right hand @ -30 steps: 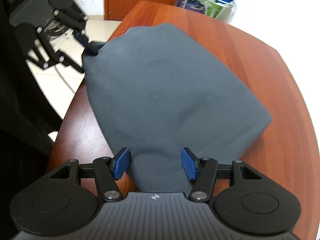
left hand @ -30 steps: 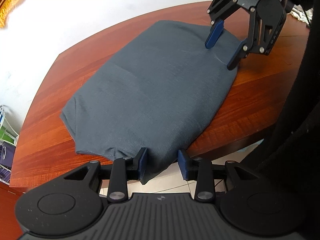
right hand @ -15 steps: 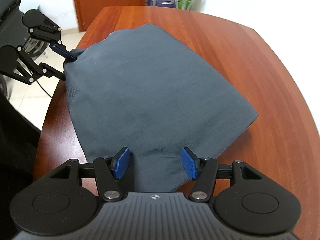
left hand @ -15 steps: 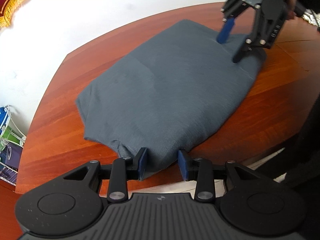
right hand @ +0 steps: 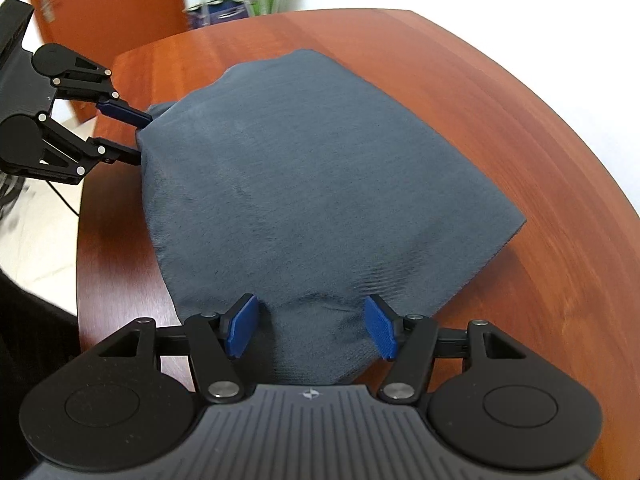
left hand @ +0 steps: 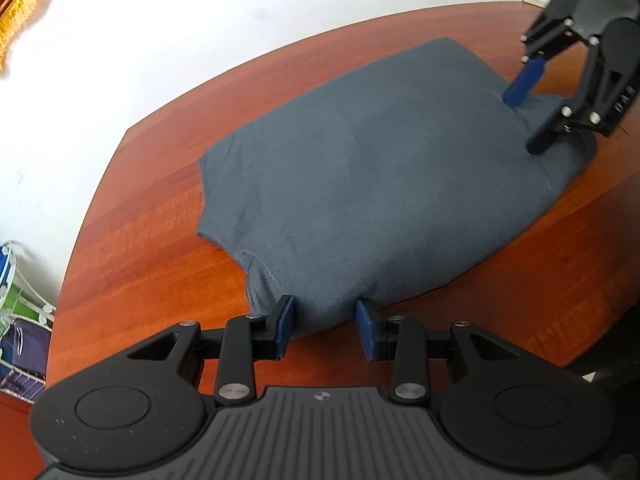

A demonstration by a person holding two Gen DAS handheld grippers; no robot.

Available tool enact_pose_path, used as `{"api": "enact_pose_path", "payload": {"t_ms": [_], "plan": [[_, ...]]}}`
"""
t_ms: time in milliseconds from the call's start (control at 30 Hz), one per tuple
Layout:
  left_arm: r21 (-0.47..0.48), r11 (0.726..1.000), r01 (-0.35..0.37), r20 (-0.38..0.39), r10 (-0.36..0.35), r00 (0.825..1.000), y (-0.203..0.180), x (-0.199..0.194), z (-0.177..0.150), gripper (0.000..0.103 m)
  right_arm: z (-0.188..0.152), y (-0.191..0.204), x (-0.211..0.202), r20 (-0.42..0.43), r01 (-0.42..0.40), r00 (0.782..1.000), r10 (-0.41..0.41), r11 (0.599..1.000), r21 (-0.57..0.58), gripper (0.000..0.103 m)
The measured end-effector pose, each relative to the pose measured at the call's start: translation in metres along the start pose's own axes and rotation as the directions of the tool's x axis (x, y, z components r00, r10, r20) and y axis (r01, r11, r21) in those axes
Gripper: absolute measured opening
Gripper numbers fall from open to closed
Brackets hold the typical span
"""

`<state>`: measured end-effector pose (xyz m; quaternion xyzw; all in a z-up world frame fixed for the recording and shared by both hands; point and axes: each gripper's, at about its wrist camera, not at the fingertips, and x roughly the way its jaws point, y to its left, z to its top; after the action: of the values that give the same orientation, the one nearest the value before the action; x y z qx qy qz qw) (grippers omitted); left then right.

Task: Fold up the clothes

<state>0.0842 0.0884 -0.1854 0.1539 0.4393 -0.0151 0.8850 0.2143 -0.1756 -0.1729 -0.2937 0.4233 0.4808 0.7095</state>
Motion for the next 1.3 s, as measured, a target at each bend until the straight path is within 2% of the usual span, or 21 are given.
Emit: {"api": "enact_pose_path", "payload": {"t_ms": [100,267,367,467,533,767,933,1100,1300], "plan": [[0.008,1.000,0.014,0.008,-0.014,1.000,0.009,0.000,-0.022,0.035,-0.005,0.009,-0.003,0.006,0.030,1.000,-0.030,0.999,0.046,0.067],[0.025,0.999,0.041,0.027,-0.041,0.999,0.027,0.008,-0.027,0.035,-0.012,0.025,-0.009,0.003,0.056,0.998,-0.056,0.997,0.059,0.067],[0.026,0.998,0.055,0.038,-0.056,0.998,0.007,-0.016,-0.038,0.035,-0.013,0.034,-0.015,0.004,0.067,0.998,-0.067,0.996,0.060,0.068],[0.030,0.998,0.060,0.045,-0.061,0.997,0.008,-0.013,-0.036,0.035,-0.010,0.036,-0.015,0.009,0.075,0.997,-0.076,0.995,0.061,0.068],[0.024,0.998,0.057,0.050,-0.058,0.997,0.000,-0.003,-0.021,0.035,-0.010,0.039,-0.018,0.017,0.082,0.996,-0.084,0.995,0.065,0.068],[-0.031,0.999,0.044,0.091,-0.041,0.995,0.005,-0.022,-0.017,0.037,-0.007,0.048,-0.044,0.074,0.100,0.991,-0.114,0.980,0.171,0.068],[-0.084,0.996,0.036,0.121,-0.026,0.992,0.011,-0.040,-0.014,0.038,-0.002,0.060,-0.065,0.107,0.144,0.977,-0.182,0.947,0.287,0.068],[-0.111,0.994,0.007,0.139,0.009,0.990,0.008,-0.060,-0.016,0.041,-0.004,0.071,-0.092,0.124,0.200,0.952,-0.280,0.876,0.440,0.070],[-0.196,0.980,0.031,0.184,0.006,0.983,0.005,-0.113,-0.018,0.044,-0.013,0.103,-0.111,0.127,0.226,0.927,-0.353,0.796,0.561,0.075]]}}
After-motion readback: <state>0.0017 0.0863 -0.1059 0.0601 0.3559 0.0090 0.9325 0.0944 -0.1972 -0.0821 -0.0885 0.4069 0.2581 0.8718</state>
